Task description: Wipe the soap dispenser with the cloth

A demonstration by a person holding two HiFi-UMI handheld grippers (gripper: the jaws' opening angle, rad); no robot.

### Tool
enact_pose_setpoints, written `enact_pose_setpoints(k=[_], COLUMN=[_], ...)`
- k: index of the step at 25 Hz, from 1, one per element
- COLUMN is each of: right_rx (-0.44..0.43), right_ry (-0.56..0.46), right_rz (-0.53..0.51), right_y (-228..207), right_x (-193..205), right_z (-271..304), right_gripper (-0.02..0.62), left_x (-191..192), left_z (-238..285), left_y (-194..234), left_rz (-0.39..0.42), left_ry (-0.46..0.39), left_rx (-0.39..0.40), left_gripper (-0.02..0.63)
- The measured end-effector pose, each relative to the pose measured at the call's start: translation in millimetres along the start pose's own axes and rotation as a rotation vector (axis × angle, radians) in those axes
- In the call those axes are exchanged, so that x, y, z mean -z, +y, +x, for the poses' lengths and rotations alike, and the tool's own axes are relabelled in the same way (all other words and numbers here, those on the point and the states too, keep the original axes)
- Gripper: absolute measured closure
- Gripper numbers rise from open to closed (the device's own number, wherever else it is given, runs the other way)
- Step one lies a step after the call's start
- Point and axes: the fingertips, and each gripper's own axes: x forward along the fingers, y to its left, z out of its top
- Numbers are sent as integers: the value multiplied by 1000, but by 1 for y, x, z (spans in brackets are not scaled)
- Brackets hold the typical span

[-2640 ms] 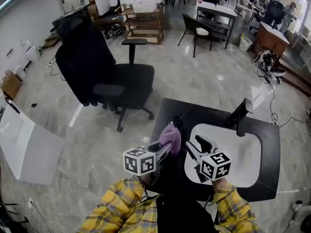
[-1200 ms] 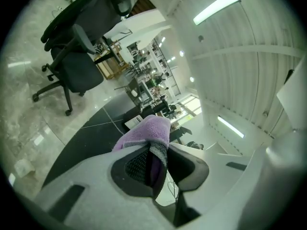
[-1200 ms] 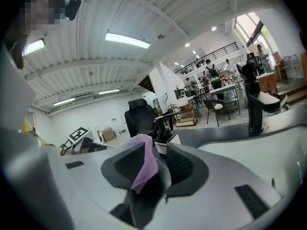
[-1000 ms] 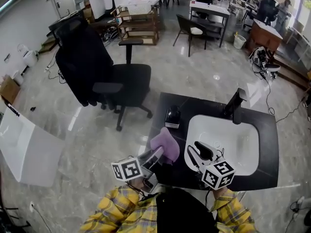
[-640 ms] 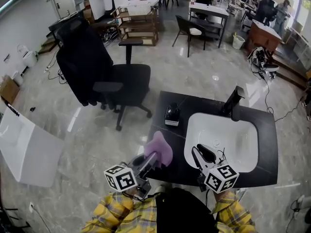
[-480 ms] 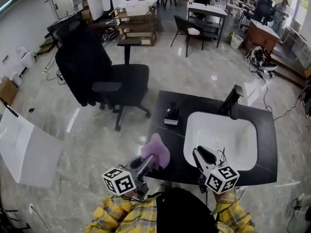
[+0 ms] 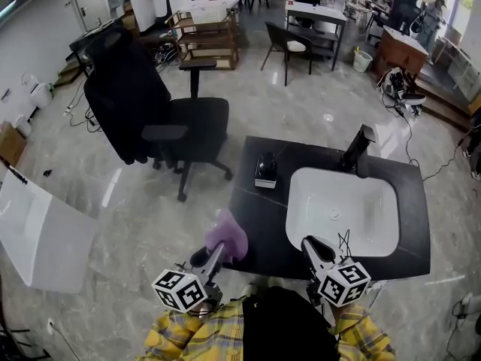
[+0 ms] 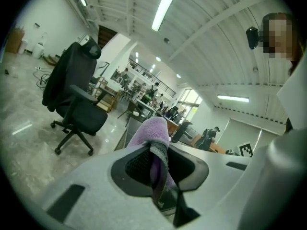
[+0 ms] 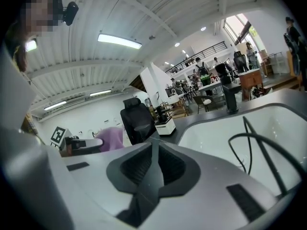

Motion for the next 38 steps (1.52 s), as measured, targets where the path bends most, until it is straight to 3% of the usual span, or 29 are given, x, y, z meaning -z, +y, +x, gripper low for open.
enact_pose_setpoints(k=[12, 38], right_rx=[46, 46], right_ry=[52, 60], right_rz=[13, -11], right_y=[2, -2], right_x=[22, 14], right_z=[-8, -5], right_gripper=[588, 589], left_x=[3, -5], left_z=[-7, 9], left_y=[2, 1], left_rz=[3, -24], left_ry=[4, -6], left_rx=[-10, 13], left_gripper=[541, 541])
